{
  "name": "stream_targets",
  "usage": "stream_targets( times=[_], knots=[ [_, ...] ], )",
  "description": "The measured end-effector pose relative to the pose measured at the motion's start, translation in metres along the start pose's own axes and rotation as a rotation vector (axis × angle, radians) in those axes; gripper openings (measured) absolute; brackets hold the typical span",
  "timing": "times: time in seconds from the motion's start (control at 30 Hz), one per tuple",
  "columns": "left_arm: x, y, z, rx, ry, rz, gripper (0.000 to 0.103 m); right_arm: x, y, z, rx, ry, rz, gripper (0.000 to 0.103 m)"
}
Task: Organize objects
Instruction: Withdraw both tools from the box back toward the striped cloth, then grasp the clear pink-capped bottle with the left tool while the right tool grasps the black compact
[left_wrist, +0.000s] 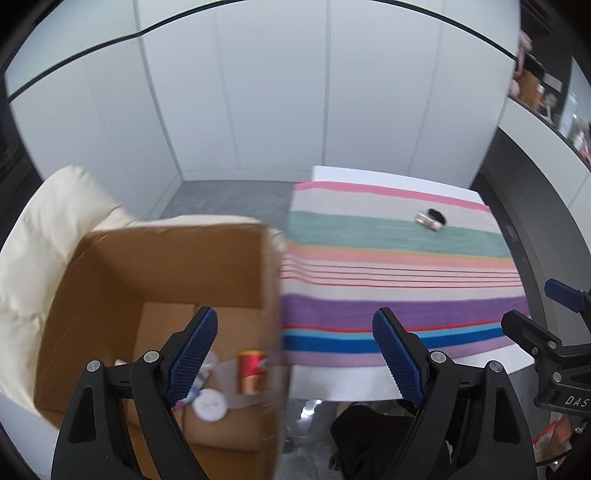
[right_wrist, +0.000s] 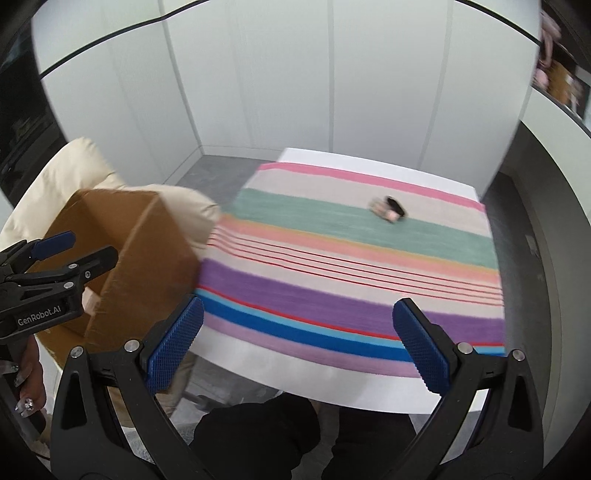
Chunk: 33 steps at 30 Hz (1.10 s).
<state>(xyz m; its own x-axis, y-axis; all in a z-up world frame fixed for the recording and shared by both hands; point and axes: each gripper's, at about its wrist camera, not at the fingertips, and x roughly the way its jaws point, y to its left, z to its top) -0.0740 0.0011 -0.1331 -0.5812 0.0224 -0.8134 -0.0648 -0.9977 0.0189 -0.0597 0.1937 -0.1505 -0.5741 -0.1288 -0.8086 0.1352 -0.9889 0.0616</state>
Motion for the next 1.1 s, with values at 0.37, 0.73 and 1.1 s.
stream_targets(
  times=[0.37,0.73,1.1],
  knots=[
    [0.029,-0.09,0.016,0.12,0.02,-0.057,0.087,-0.011,-0.096,-0.016,0.129,0.003,-0.07,0.103],
    [0.096,-0.143,0.014,0.193,0.079,-0.083,0.087,0.027,-0.163,-0.021,0.218,0.038,-0.085,0.103],
    [0.24,-0.214,0.072,0.251,0.059,-0.17,0.087,0.109,-0.211,-0.007,0.244,0.102,-0.092,0.103]
  ],
)
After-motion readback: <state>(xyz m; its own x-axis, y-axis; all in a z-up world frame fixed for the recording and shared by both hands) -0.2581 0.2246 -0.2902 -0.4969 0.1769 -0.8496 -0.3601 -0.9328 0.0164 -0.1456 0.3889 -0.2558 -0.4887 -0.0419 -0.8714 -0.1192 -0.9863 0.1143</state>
